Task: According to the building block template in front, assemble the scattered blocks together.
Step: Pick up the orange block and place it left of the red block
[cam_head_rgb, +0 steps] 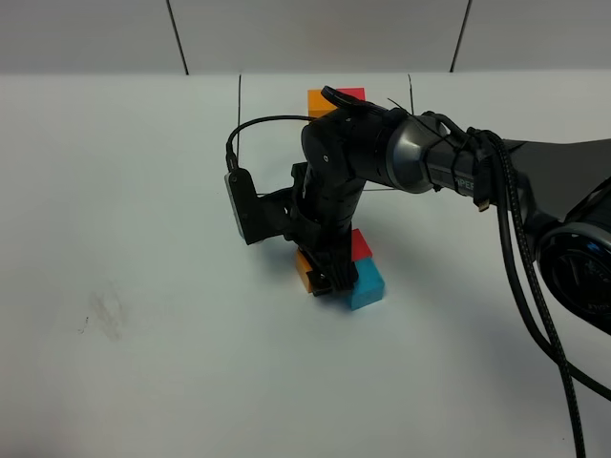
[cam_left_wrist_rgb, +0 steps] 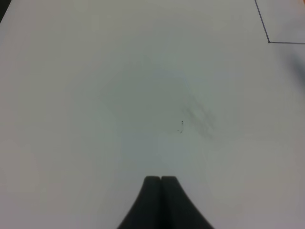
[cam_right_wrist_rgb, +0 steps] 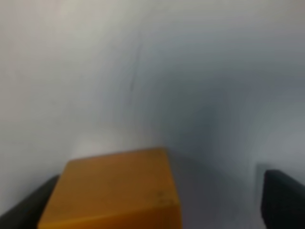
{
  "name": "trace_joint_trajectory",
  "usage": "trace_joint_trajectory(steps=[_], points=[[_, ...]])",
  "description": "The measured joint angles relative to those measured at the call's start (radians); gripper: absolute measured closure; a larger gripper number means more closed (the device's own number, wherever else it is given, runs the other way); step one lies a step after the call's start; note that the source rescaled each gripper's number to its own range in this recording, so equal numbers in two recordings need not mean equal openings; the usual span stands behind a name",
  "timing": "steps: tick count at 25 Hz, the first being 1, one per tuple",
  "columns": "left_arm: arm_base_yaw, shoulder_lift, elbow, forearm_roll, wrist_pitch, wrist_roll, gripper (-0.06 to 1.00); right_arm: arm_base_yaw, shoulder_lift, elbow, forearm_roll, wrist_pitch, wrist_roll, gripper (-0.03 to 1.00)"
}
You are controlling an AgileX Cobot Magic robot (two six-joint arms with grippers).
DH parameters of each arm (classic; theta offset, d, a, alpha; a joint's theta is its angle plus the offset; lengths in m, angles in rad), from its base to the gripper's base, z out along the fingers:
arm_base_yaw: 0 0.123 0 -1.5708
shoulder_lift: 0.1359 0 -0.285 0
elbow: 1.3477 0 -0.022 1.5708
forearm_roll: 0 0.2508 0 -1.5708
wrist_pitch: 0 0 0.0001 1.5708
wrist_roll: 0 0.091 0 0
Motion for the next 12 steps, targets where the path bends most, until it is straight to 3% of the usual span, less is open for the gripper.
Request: trace_joint_trajectory(steps=[4,12], points=[[0.0,0.0,0.0,0.0,0.0,0.0,0.94,0.009,-0.009,0.003,-0.011,0.004,0.02,0.06],[0.0,0.0,0.0,0.0,0.0,0.0,0.94,0.03,-0.107,0.007,-0.017,0.087,0.044,0.13]])
